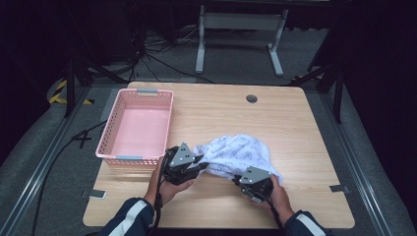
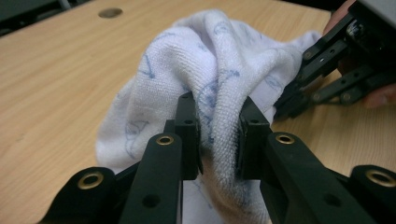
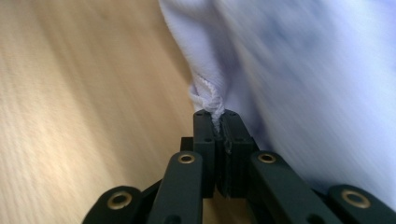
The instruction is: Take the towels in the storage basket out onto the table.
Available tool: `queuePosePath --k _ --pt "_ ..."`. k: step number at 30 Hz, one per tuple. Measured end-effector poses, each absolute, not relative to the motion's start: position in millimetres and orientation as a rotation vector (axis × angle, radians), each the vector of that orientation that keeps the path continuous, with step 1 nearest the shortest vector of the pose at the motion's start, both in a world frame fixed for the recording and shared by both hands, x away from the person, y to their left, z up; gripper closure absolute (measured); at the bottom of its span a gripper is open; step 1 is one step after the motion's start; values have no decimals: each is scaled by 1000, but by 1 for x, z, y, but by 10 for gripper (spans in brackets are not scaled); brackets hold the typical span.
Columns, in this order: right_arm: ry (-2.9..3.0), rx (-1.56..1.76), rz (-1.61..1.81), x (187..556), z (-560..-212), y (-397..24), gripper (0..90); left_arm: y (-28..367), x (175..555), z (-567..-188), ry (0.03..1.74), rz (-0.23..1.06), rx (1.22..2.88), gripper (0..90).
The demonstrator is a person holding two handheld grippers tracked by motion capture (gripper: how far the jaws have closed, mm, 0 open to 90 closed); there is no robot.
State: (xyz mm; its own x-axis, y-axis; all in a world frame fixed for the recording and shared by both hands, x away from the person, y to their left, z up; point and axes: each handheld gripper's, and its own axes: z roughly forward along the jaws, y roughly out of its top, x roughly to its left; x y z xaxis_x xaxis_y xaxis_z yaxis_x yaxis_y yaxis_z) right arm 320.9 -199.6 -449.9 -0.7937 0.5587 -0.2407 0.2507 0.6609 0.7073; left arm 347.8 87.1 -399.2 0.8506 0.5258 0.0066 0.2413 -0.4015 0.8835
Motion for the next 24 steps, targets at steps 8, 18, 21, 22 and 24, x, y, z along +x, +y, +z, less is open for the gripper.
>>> queuePosePath --k 8,18,21,22,24 --pt "2241 790 970 323 -418 -271 871 112 349 -382 646 430 1917 754" --pt "2010 1107 936 335 -409 -369 873 130 345 -382 688 394 1927 753" --pt "2001 1143 932 338 -409 -379 872 128 340 -387 675 345 1950 753" --pt "1995 1159 918 339 -410 -382 871 125 335 -395 668 299 1953 730" --pt "1994 1177 918 339 -411 -382 869 122 332 -399 668 304 1977 711"
